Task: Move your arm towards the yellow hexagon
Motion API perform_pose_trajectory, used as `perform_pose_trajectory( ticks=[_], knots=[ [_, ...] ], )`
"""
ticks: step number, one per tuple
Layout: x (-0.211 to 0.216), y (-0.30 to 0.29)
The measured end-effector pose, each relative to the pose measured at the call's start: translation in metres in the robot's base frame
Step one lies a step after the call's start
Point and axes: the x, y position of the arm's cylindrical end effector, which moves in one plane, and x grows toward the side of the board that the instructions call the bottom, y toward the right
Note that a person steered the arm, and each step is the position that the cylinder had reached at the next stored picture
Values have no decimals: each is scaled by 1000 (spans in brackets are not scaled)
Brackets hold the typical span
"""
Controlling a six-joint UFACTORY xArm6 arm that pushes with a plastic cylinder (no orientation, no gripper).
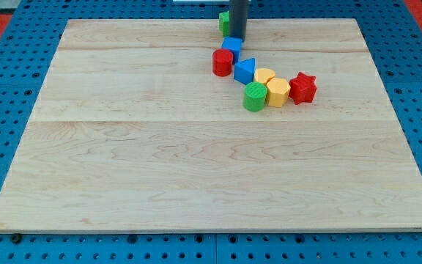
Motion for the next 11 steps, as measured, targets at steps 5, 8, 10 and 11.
perform_pose_trajectory(
  ticks=[5, 8, 10, 11],
  knots=[
    [120, 143],
    [204, 82],
    [165, 60],
    [147, 37]
  ],
)
